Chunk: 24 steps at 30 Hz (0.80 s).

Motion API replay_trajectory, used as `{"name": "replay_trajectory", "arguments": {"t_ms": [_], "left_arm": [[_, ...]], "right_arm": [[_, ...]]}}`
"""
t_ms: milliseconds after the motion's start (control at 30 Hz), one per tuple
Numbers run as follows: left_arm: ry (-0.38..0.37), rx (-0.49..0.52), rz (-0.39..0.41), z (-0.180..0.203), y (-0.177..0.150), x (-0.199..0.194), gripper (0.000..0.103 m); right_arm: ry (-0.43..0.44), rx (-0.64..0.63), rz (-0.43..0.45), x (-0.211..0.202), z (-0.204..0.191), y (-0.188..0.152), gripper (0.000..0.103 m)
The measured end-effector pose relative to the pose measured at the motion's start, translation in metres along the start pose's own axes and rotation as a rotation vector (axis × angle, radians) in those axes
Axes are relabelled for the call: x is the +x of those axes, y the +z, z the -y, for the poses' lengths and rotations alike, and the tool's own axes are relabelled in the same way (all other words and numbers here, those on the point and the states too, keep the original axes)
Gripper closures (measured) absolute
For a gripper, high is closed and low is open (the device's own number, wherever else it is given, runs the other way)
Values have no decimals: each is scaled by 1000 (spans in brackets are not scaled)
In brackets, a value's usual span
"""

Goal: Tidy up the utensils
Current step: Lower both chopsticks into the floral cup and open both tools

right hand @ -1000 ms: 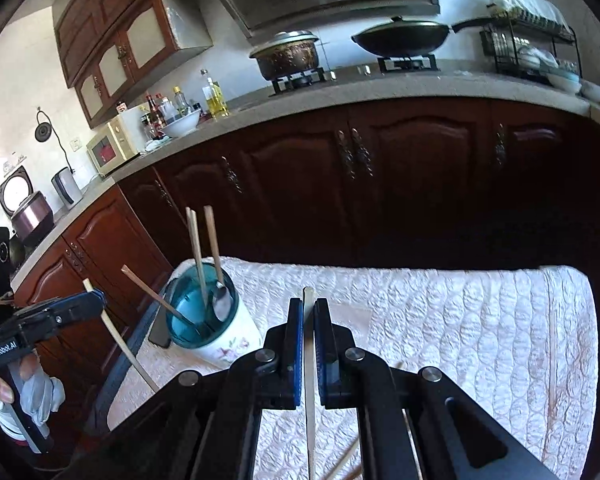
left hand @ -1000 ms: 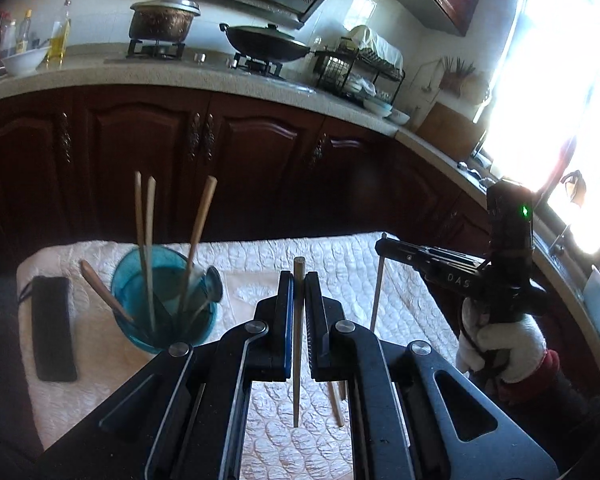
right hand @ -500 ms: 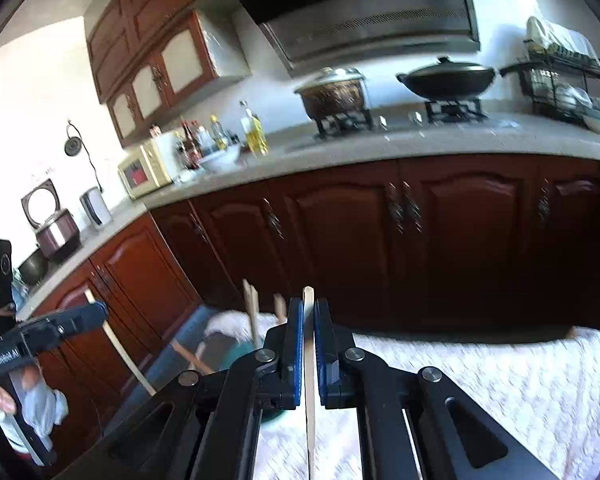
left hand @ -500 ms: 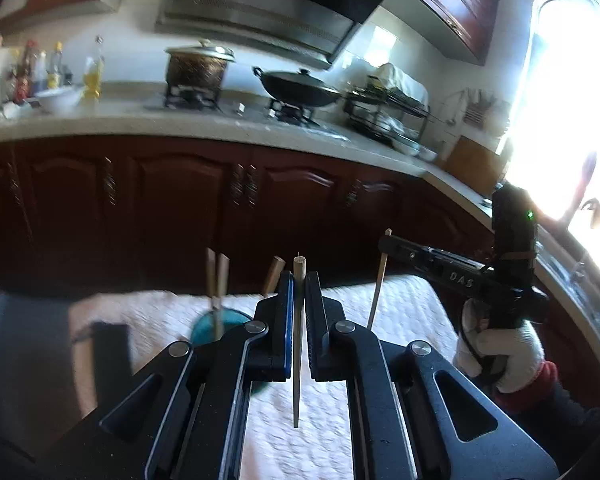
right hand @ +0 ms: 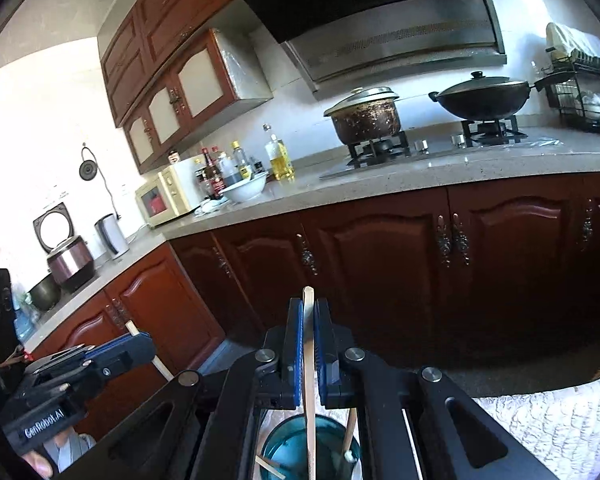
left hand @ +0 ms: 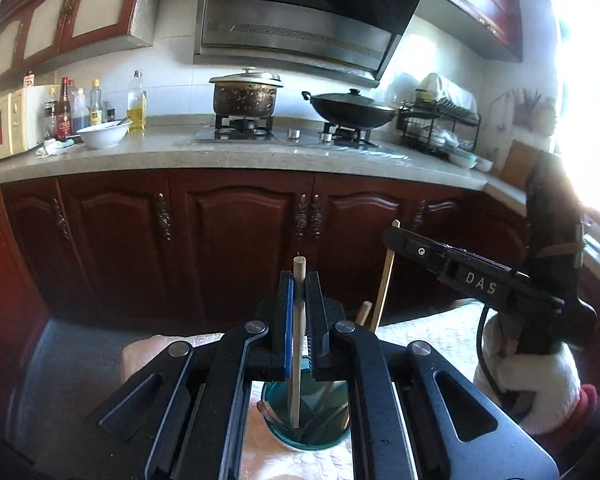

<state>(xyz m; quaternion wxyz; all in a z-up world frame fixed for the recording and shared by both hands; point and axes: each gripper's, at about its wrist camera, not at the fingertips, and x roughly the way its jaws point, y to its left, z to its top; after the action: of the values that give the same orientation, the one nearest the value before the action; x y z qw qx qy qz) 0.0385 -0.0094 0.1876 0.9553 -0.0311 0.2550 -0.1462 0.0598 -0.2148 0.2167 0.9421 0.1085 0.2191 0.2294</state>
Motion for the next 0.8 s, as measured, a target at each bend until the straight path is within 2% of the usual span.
{"name": "replay_trajectory", "arguments": {"t_ms": [167, 467, 667, 700, 733, 767, 800], "left_arm": [[37, 11, -19, 5, -21, 25, 99], [46, -25, -101, 6, -52, 54, 99], [50, -67, -152, 5, -60, 59, 98], [52, -79, -153, 4, -60, 57, 94], [47, -93, -156, 2, -60, 56, 91], [39, -107, -156, 1, -60, 54, 80], [33, -119, -152, 0, -59, 50, 69]], "right_arm": [[-35, 15, -3, 18, 5, -27, 98], [-44, 25, -140, 25, 29, -77, 98], [-35, 76, -186, 18, 49, -79, 95], [-36, 77, -190, 17, 50, -79, 92], [-34, 80, -193, 15, 52, -80, 80], [-29, 83, -194, 13, 53, -80, 75], [-18, 84, -191, 10, 55, -80, 75]]}}
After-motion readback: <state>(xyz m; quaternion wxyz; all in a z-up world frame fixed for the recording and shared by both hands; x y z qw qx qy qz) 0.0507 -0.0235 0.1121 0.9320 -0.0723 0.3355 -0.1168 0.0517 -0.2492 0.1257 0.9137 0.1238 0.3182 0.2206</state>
